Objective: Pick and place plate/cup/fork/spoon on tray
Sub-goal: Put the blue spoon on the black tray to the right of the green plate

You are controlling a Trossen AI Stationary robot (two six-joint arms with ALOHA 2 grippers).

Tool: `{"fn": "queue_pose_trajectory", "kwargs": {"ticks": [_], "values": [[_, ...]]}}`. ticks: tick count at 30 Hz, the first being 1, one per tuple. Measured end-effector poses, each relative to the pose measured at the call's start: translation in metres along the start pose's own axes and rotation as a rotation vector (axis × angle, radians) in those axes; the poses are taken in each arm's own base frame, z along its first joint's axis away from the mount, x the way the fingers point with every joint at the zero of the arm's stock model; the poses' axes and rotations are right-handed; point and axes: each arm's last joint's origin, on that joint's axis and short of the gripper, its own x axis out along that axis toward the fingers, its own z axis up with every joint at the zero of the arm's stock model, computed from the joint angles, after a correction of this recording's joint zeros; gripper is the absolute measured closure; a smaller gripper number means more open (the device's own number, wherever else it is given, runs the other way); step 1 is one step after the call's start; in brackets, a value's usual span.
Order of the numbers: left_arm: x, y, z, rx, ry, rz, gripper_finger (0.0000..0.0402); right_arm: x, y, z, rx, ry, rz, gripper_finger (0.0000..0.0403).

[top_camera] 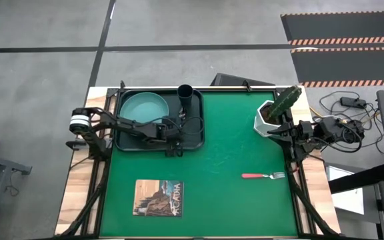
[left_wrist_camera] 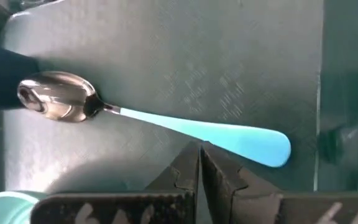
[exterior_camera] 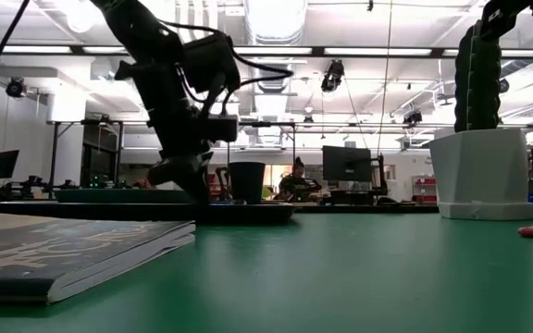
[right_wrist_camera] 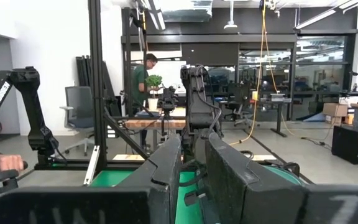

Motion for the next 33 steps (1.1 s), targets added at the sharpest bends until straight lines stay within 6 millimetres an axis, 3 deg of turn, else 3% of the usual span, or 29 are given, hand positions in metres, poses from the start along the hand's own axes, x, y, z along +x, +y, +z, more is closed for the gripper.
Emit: {"fn": "queue_pose_trajectory", "kwargs": {"ticks": [9, 33], "values": [[0.005, -0.005, -0.007, -0.026, 0.03, -0.039, 0.0401, 0.0, 0.0, 0.0, 0.004, 0.0, 0.0, 0.0339], [0.012, -0.012, 0.0, -0.021, 0.004, -0.045, 0.0402, 0.0, 0.0, 0.0, 0.003, 0.0, 0.0, 0.0339]]}}
